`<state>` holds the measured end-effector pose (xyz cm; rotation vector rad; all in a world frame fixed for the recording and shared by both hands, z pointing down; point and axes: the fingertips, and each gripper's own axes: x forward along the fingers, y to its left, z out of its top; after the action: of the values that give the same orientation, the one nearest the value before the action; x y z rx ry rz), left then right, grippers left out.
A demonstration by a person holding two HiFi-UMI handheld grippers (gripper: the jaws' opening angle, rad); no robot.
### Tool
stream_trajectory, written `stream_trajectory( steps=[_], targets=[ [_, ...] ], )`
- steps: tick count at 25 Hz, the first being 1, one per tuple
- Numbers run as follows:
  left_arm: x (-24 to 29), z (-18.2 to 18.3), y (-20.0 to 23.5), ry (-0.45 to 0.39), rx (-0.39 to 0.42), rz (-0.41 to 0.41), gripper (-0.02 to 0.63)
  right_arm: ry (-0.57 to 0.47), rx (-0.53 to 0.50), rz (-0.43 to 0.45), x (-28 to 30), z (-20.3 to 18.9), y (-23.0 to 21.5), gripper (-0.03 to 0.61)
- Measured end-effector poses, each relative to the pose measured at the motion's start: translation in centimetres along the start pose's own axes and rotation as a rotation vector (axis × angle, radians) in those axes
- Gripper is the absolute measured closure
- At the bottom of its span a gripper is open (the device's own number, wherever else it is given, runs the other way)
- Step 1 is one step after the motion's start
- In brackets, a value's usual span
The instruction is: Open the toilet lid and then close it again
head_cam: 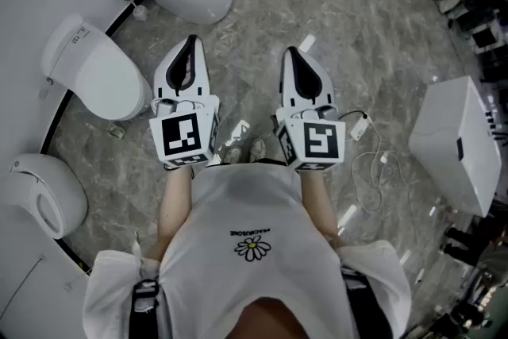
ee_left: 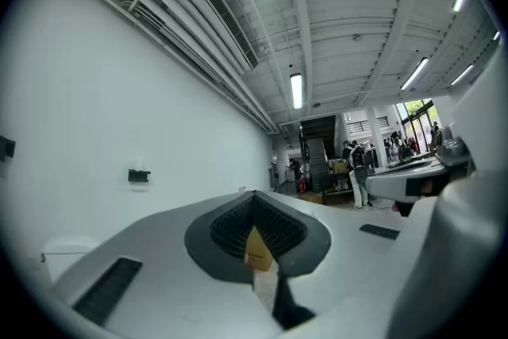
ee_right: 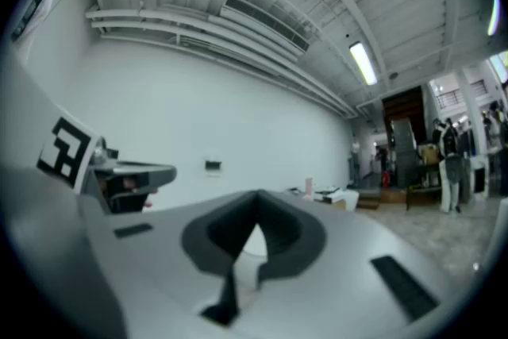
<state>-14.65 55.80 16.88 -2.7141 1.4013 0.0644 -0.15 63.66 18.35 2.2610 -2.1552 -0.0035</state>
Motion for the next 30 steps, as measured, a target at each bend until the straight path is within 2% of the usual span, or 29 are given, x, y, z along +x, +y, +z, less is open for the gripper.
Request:
stream_trajectory(
  steps=[9, 15, 20, 30],
  targets=[
    [0.4, -0.2, -0.4, -0.005, 0.014, 0.008, 0.593, -0.01, -0.006, 0.014, 0.3, 0.1, -0.6, 0.549],
    [0.4, -0.8, 0.0, 0.01, -0.01, 0.032, 0.593, -0.045, 0.076, 0.012, 0.4, 0.2, -1.4, 0.548],
    [0.9, -0.9, -0.4, 0.009, -0.011, 0.046, 0.594, -0.039, 0.021, 0.025, 0.9, 0.1, -2.0, 0.548],
    [2.5, -1.4, -2.7, 0.018, 0.021, 0.074, 0.592, -0.032, 0.018, 0.083, 1.9, -0.8, -4.1, 0.548]
  ],
)
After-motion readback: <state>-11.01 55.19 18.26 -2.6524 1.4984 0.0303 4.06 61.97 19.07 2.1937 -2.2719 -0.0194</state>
